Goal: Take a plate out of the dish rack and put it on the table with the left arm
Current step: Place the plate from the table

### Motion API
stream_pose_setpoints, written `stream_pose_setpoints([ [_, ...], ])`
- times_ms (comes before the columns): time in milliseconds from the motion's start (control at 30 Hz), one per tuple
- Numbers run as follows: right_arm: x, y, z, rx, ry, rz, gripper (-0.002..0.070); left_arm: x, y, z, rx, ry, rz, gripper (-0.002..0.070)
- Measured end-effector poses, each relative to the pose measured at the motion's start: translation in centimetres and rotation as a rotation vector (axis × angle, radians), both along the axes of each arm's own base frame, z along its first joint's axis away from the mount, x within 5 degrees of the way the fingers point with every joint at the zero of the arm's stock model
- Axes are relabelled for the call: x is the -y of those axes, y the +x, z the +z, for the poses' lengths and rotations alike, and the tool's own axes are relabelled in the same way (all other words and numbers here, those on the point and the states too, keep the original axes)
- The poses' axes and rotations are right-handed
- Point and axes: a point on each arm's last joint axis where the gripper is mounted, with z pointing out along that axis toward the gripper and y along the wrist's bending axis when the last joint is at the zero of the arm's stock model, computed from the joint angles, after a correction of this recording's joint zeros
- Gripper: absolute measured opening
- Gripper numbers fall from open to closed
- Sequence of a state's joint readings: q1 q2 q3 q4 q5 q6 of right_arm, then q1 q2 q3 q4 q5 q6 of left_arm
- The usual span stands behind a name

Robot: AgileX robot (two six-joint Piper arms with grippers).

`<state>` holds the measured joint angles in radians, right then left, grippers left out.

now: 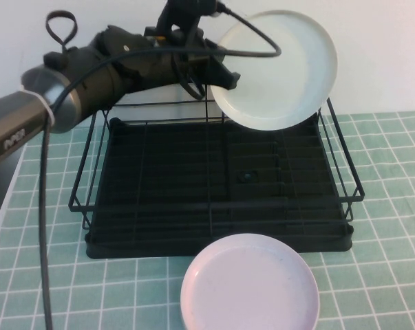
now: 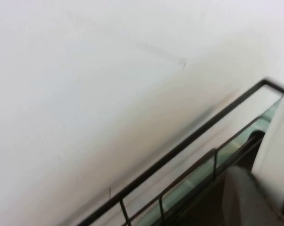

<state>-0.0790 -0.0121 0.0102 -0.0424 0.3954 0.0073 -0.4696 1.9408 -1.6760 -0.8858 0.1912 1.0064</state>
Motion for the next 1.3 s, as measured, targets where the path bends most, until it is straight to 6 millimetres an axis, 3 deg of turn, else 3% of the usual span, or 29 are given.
stream_pose_setpoints([
  [233, 0.0, 0.0, 0.0, 0.000, 0.000, 0.000, -0.0002, -0.7, -2.7, 4.7, 0.048, -0.033, -0.065, 0.0011],
  [533, 0.0, 0.0, 0.0, 0.000, 0.000, 0.000, -0.0002, -2.2, -8.6, 10.6, 0.051, -0.009, -0.242, 0.0009],
  [800, 0.0, 0.0, 0.0, 0.000, 0.000, 0.000, -0.0002, -5.7, -13.7, 14.2, -0.037, 0.100, -0.163, 0.0008],
  [1000, 0.0, 0.0, 0.0, 0.000, 0.000, 0.000, -0.0002, -7.7, -15.9, 12.5, -0.368, 0.242, -0.079, 0.0008],
  [1300, 0.0, 0.0, 0.0, 0.000, 0.000, 0.000, -0.0002, -7.1, -16.9, 6.9, -0.716, 0.277, -0.140, 0.0008],
])
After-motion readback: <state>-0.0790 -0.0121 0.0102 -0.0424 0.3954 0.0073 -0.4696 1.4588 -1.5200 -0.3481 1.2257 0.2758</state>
